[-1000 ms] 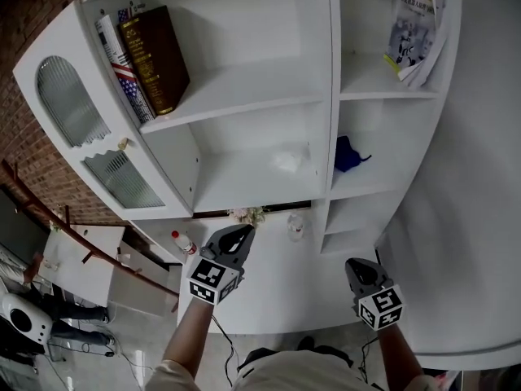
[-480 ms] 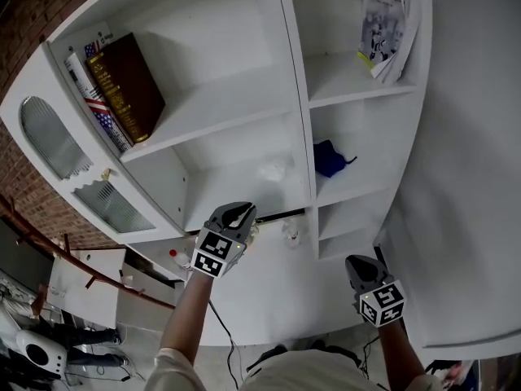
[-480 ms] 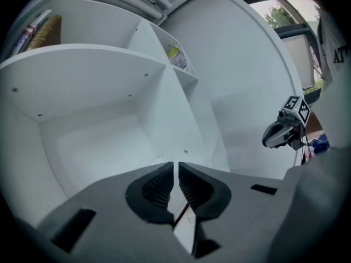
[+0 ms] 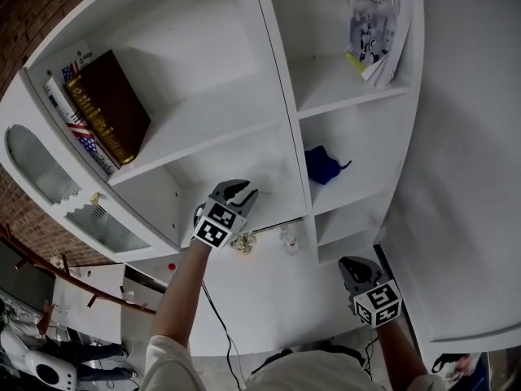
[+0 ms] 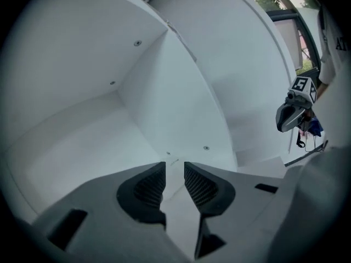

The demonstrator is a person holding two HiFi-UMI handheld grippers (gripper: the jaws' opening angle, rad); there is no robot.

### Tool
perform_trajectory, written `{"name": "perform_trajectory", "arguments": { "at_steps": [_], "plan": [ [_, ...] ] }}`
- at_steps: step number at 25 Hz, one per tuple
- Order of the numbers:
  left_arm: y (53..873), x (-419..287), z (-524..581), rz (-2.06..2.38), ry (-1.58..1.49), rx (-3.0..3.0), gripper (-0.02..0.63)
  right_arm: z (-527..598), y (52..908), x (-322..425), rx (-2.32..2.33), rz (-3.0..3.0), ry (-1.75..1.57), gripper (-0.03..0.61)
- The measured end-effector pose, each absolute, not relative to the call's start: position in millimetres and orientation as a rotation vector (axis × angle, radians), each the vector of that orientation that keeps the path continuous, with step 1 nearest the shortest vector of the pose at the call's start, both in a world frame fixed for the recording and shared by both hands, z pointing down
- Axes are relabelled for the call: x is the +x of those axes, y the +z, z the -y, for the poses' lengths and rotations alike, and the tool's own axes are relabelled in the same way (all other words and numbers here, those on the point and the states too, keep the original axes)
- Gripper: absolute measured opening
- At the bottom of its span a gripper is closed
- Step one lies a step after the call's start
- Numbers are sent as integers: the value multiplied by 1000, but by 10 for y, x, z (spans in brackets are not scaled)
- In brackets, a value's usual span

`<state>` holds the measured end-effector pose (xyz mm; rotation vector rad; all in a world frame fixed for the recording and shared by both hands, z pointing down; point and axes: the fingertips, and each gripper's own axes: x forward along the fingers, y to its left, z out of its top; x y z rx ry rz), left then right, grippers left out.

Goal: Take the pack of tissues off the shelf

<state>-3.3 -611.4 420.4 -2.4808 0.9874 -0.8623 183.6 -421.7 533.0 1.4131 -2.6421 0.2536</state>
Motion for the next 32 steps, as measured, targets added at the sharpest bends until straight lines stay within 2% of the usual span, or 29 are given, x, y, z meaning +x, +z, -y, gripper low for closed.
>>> {"name": "perform_trajectory", "arguments": {
  "at_steps": [9,19,24,32],
  "plan": [
    [4407,-35,6654,-810,-1097,-2424,167,4292,5435,1582,1330,2657,284,34],
    [4793,-55,6933,-750,-1328,-2444,167,4168,5616,1621,1320,2647,348,34],
    [4825,-55,6869,-840,-1293,-2491,44,4148,5656,1704,1329,2646,374,34],
    [4687,-205,6630,-997,-1171,-2555,26,4053,5660,1671,1285,2667,364,34]
  ]
}}
